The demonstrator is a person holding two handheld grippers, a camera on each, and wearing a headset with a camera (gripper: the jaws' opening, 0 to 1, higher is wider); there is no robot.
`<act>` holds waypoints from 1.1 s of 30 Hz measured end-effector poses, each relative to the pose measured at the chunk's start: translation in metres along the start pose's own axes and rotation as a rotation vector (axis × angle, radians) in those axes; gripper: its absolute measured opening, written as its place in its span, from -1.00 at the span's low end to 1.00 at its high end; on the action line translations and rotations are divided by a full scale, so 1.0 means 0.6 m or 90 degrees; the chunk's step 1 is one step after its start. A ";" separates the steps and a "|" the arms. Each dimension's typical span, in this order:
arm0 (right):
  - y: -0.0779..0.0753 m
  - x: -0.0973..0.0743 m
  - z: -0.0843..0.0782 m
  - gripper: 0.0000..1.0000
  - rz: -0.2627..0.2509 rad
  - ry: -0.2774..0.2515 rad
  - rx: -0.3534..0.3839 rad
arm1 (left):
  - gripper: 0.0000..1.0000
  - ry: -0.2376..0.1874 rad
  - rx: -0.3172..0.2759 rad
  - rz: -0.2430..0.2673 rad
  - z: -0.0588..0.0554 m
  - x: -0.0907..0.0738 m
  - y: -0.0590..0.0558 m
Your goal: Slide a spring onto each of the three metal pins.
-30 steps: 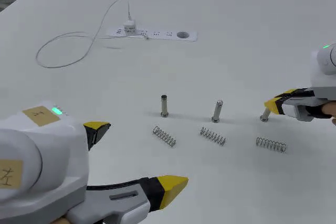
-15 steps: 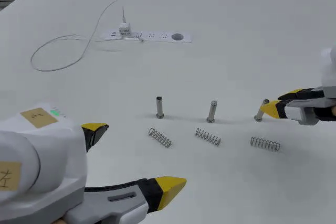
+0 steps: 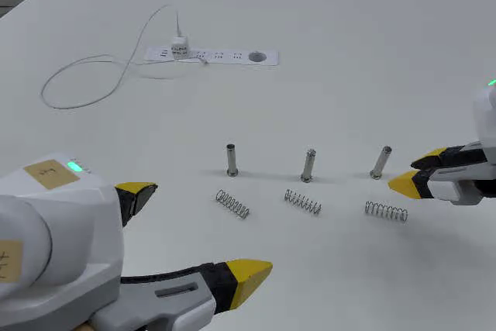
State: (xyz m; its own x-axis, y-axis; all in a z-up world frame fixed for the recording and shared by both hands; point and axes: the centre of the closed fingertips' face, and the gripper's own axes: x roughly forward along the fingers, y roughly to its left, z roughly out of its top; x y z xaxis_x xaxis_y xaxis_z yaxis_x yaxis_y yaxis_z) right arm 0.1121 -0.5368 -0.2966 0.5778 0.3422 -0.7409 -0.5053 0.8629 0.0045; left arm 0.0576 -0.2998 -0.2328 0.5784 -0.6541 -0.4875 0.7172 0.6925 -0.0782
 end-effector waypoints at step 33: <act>0.022 0.040 -0.083 -0.63 0.097 0.127 -0.227 | 0.80 0.013 -0.002 0.004 -0.008 -0.001 0.003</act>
State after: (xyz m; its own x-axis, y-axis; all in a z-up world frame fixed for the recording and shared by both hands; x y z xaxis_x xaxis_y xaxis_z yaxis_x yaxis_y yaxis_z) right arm 0.0873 -0.5358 -0.3479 0.3621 0.3460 -0.8655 -0.7852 0.6137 -0.0832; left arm 0.0565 -0.2967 -0.2368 0.5750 -0.6429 -0.5060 0.7119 0.6979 -0.0778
